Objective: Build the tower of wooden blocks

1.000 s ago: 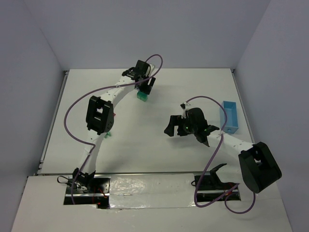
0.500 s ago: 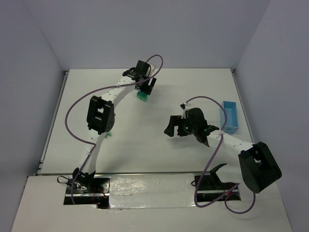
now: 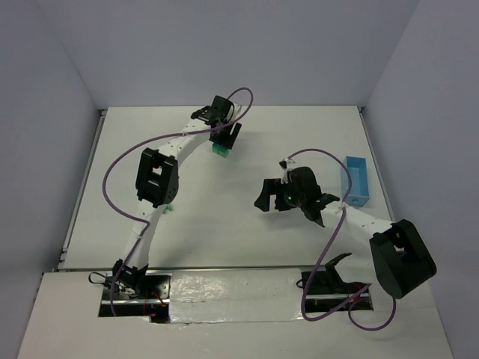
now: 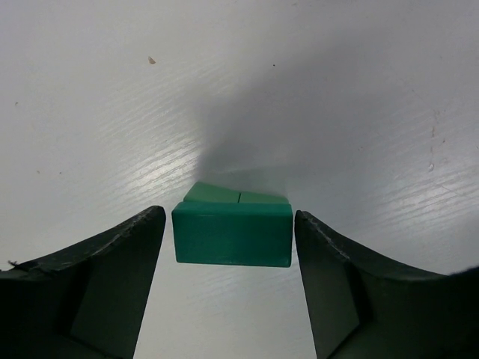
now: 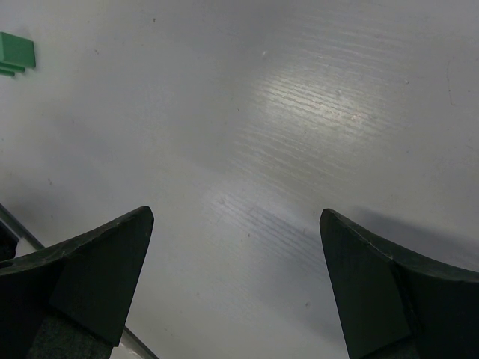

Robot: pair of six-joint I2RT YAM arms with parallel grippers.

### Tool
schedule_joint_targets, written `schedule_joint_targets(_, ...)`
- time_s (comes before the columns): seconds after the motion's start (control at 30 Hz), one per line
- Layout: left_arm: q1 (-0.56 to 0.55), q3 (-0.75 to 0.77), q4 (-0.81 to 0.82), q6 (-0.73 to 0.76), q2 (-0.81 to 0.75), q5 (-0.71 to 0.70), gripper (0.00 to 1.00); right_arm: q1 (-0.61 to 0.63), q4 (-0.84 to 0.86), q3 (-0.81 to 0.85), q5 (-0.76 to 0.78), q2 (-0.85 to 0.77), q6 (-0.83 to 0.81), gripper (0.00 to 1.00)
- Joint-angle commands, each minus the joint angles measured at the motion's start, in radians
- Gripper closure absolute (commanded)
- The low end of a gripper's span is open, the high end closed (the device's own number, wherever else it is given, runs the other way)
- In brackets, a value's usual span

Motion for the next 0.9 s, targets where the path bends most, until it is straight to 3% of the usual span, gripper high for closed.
schedule_joint_targets(0.0, 0.004, 0.041, 0.003, -0.005, 0.012, 0.020, 0.19, 0.011, 0.006, 0.047, 0.011, 0.005, -0.010, 0.00)
schedule_joint_targets(0.27, 0.002, 0.040, 0.001, -0.002, 0.004, 0.023, 0.26, 0.010, 0.004, 0.049, 0.013, 0.006, -0.012, 0.00)
schedule_joint_targets(0.87, -0.002, 0.028, -0.016, 0.049, -0.031, 0.064, 0.25, 0.019, 0.000, 0.052, 0.020, 0.010, -0.015, 0.00)
